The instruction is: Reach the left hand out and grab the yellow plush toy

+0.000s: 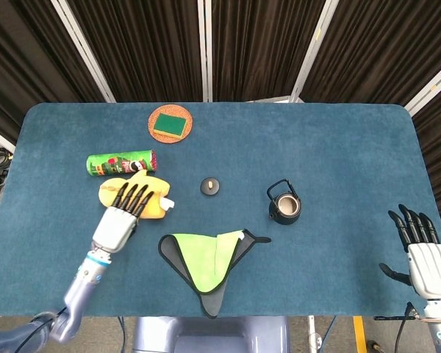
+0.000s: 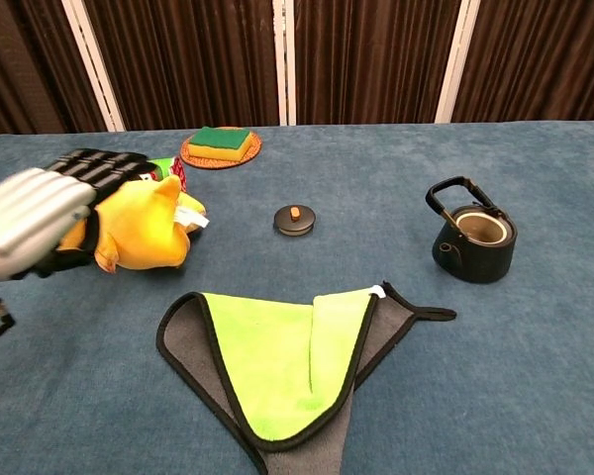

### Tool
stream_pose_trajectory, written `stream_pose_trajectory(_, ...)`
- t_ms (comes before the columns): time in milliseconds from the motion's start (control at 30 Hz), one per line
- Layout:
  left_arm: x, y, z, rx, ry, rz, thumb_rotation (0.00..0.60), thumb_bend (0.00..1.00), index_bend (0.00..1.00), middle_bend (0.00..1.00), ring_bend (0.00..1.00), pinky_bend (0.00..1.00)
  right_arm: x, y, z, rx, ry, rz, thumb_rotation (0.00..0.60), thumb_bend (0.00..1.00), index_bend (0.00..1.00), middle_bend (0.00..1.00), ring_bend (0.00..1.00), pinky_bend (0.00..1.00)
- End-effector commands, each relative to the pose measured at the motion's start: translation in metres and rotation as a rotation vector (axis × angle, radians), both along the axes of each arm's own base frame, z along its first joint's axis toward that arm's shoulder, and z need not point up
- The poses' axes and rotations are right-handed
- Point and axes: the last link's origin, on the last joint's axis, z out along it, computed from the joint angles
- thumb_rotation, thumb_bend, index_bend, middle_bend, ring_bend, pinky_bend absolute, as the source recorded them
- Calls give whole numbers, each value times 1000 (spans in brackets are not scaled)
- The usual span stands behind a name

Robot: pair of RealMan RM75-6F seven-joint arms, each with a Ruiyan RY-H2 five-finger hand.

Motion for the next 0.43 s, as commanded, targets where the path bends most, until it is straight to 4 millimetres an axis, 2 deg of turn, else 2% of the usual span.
stream_pose_trajectory(33, -11, -14, 18, 36, 2, 16, 600, 1000, 0, 0, 0, 0, 0, 0, 0, -3, 1, 0, 600, 53, 0, 0, 0, 5)
stream_pose_trajectory(67, -16, -20, 27, 50, 5, 25, 600, 997, 0, 0, 0, 0, 0, 0, 0, -5, 1, 1, 600, 53, 0, 0, 0, 3)
stream_pose_trajectory(133, -24, -31, 43, 72, 9, 58, 600, 912, 0, 0, 0, 0, 0, 0, 0, -8, 5, 1, 600, 53, 0, 0, 0, 0)
stream_pose_trajectory(300, -47, -65, 89, 131, -41, 218, 600, 464, 0, 0, 0, 0, 1, 0, -1, -25, 18, 13, 600, 53, 0, 0, 0, 0)
stream_pose_trajectory(433, -64, -83, 110, 160, -34, 294, 600, 275, 0, 0, 0, 0, 1, 0, -2, -30, 23, 16, 600, 53, 0, 0, 0, 0)
